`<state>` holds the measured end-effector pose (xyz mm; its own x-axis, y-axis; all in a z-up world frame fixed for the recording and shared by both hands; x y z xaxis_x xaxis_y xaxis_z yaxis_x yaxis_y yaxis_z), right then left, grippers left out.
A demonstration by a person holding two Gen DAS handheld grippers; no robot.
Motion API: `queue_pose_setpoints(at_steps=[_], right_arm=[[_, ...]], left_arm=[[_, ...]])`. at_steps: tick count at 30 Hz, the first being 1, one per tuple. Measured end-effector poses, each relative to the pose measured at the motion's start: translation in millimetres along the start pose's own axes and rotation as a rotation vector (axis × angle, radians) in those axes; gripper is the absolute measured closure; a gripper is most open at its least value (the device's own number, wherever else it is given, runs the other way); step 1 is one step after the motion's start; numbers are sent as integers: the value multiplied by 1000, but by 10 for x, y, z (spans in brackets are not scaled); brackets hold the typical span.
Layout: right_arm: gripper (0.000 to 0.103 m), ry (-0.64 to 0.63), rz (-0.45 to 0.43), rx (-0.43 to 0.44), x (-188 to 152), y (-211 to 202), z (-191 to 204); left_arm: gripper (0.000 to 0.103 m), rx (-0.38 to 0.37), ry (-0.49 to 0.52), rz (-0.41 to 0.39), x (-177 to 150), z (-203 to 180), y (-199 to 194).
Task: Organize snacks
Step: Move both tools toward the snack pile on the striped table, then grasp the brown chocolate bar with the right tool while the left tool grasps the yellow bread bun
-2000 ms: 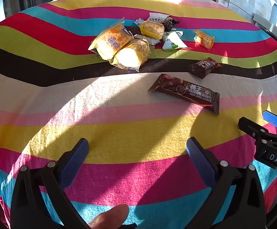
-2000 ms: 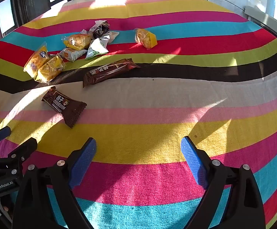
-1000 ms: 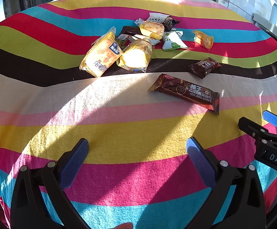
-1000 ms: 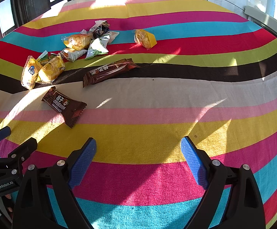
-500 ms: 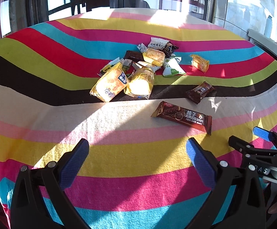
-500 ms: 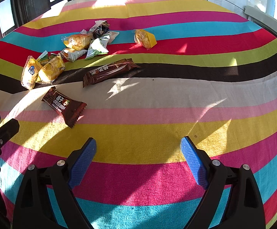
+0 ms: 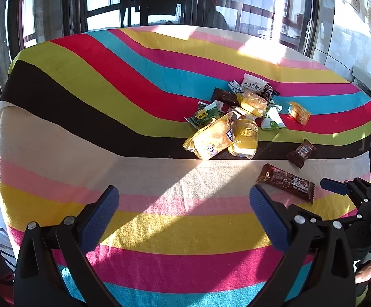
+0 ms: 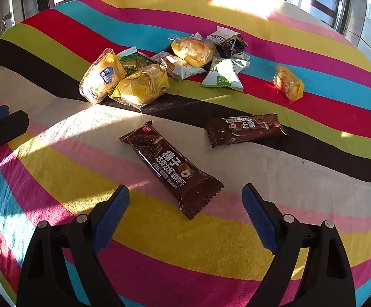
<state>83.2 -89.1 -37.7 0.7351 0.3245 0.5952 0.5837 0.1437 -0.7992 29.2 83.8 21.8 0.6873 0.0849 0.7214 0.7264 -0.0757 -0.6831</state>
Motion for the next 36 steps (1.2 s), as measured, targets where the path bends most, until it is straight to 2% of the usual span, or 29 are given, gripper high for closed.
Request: queue_pose_setpoints(at_steps=[9,11,13,14,16,18,21,25,33,34,35,36], right_arm=[[17,-28,1,60,116,78,70],[24,-51,-12,76,99,51,111],[38,-71,-25,86,71,5,149],[41,-78,-30,89,55,-12,156],[55,-85,-33,93,39,-36,165],[64,-82,-35,86,20,-57,155],[63,-74,-35,92,11,-46,117],[51,-69,-29,97,60,23,66],[47,-86,-25,114,203,147,65],[50,-92,-28,114,217,155,71],[59,-98,-35,114,221,150,77],[79,-104,-42,121,229,137,89]], left_arm=[[1,-1,-10,4,15,49,31],[1,1,-2,7,15,25,50],[1,7,7,9,19,-3,72],[1,8,11,10,22,-19,83],[1,6,14,14,29,-42,104],[1,6,20,19,34,-72,131],[1,11,38,24,41,-119,170],[1,14,48,35,59,-162,231],[1,49,68,46,126,-185,370],[1,50,67,51,131,-183,399],[1,49,64,57,134,-177,431],[1,49,61,64,135,-170,462]])
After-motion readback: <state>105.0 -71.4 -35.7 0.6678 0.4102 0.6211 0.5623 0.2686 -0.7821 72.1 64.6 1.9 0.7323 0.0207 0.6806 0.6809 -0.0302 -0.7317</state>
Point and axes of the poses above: each gripper's, at about its wrist camera, not at the fingertips, and y roughly the way its jaws point, z to its left, x to its top, the point moved 5 cm from there along y, roughly the way its jaws point, and after that the axes turned 7 degrees about -x, right-handed, at the moved point
